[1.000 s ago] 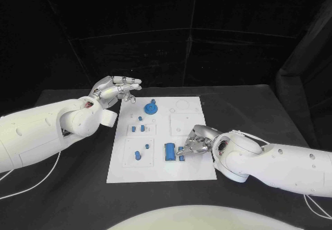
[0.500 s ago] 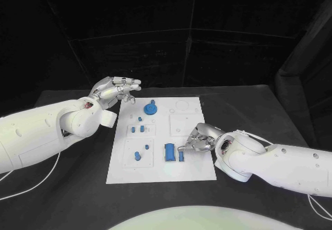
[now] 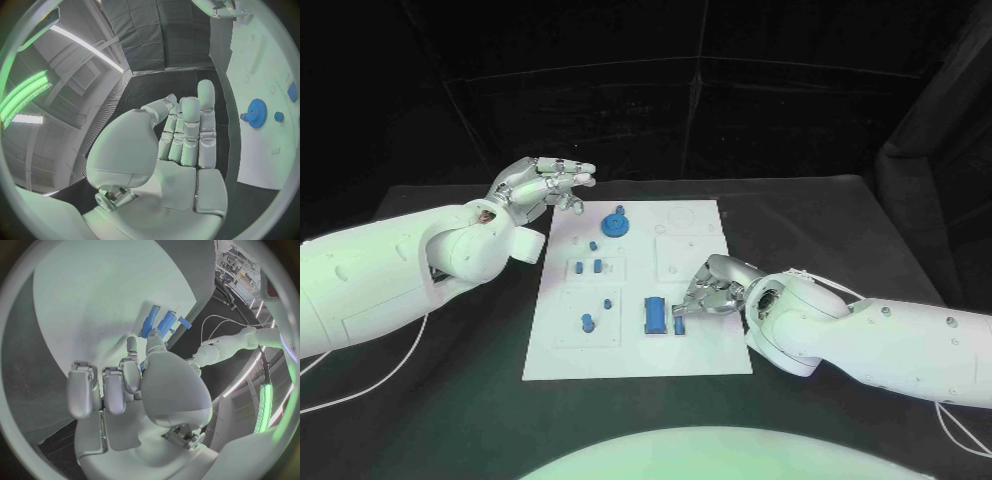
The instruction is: Assemble the parts on the task board
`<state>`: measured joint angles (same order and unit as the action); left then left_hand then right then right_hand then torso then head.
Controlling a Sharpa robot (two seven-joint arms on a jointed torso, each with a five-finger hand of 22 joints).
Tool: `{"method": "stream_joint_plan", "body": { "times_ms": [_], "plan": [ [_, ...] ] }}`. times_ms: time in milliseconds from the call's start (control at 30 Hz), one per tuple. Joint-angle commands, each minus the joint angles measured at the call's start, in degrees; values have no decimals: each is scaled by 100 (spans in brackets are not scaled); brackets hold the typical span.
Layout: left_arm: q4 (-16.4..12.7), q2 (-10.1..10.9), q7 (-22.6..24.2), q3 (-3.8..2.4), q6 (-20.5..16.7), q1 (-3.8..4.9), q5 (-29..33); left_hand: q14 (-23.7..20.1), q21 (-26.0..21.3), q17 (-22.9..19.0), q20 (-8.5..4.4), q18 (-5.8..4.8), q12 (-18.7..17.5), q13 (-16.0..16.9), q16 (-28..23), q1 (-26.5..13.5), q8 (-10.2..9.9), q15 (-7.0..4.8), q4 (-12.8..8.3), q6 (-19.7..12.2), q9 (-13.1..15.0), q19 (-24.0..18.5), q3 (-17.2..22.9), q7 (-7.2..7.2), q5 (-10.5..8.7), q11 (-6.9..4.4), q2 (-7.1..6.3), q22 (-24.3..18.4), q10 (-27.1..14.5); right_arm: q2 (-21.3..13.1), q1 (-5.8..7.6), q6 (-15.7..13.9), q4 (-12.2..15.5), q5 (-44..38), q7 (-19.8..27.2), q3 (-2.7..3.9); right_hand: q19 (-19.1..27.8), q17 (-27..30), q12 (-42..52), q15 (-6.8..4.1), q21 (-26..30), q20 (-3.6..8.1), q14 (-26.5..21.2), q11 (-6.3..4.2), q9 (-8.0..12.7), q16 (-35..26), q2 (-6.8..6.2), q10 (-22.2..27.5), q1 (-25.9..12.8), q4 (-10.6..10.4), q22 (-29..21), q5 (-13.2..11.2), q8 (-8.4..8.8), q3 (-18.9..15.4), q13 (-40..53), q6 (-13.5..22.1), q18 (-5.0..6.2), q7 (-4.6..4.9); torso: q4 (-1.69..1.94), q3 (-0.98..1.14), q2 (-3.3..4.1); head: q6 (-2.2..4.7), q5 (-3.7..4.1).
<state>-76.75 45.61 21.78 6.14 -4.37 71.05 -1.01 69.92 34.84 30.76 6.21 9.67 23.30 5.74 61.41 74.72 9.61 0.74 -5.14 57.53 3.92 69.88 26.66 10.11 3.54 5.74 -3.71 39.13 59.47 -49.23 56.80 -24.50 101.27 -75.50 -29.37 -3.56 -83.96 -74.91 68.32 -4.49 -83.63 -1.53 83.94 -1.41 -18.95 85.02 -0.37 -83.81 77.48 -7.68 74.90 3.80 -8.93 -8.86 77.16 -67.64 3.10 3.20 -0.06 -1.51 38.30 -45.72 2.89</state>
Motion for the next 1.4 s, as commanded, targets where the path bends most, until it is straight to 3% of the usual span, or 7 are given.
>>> {"method": "stream_joint_plan", "body": {
  "times_ms": [33,667,933,1067,1200,1300,1400],
  "plan": [
    [-1,-7,19,-5,63,8,5,-30,-39,-5,14,76,18,-7,20,-5,36,2,-23,-29,-2,-33,-10,-8,17,-8,12,-8,-50,24,4,147,-42,-233,-203,-3,-166,-654,-25,-53,0,23,437,8,-7,-1,87,-33,191,86,449,-53,-4,4,62,1,-69,-12,1,-1,0,-5,-4],
    [-5,4,14,-5,62,8,5,-30,-39,-5,14,76,18,-7,20,-5,36,2,-23,-29,-2,-33,-10,-8,17,-8,12,-8,-50,34,3,30,-44,-251,-27,-3,-166,-650,-41,-35,3,13,435,31,-19,-5,-18,-49,-211,60,453,-53,5,-324,54,-10,-71,11,-6,0,-6,10,-3],
    [-5,9,31,-5,37,8,6,-33,-40,-13,15,76,21,-8,19,-8,36,3,-21,-33,-2,-33,-11,-7,17,-7,14,-9,-53,-178,9,-178,-34,777,1596,-1,-35,-489,-443,56,175,-51,398,150,51,-109,-38,157,-282,31,197,-58,226,-487,-151,439,-15,153,-16,-1,-19,80,-1],
    [13,5,151,-4,-72,6,8,-176,-64,-282,23,74,45,-13,-132,-38,34,14,-11,-65,-7,-60,-28,1,16,0,6,-20,-69,-274,104,-212,-153,2110,2690,1,518,411,-1805,131,969,-125,133,239,65,-759,129,793,66,238,-931,280,293,-440,-924,646,229,251,-14,-2,-24,158,37],
    [91,-35,287,0,-142,-5,74,-675,-405,-577,60,78,103,-45,-686,-55,66,57,-11,-107,-6,-476,-43,15,14,27,8,-200,-107,-264,299,-172,-451,3714,3740,4,1982,2873,-3968,281,3289,-262,-881,395,118,-2996,372,1959,540,509,-3661,443,386,-401,-2366,930,714,406,-31,-14,-95,260,30],
    [193,-78,334,5,-156,-29,107,-856,-676,-878,105,70,14,-135,-1251,-33,112,89,-20,-95,-4,-726,-3,20,21,62,49,-375,-132,-173,504,2,-852,4526,4301,6,2425,3888,-4919,434,4151,-393,-1630,591,236,-4457,715,2290,1081,771,-4239,368,470,-208,-3358,1048,731,582,-51,-20,-158,341,18],
    [336,-153,364,9,-151,-53,120,-1009,-979,-1239,160,59,-186,-219,-1989,-69,133,165,-3,-89,-8,-1014,52,31,17,93,37,-576,-115,-59,622,143,-1241,5025,4640,10,3063,4457,-5583,651,4864,-552,-2361,682,373,-5472,811,2220,1349,964,-4628,293,543,-154,-4271,1068,665,611,-55,-38,-236,411,16]
  ]
}}
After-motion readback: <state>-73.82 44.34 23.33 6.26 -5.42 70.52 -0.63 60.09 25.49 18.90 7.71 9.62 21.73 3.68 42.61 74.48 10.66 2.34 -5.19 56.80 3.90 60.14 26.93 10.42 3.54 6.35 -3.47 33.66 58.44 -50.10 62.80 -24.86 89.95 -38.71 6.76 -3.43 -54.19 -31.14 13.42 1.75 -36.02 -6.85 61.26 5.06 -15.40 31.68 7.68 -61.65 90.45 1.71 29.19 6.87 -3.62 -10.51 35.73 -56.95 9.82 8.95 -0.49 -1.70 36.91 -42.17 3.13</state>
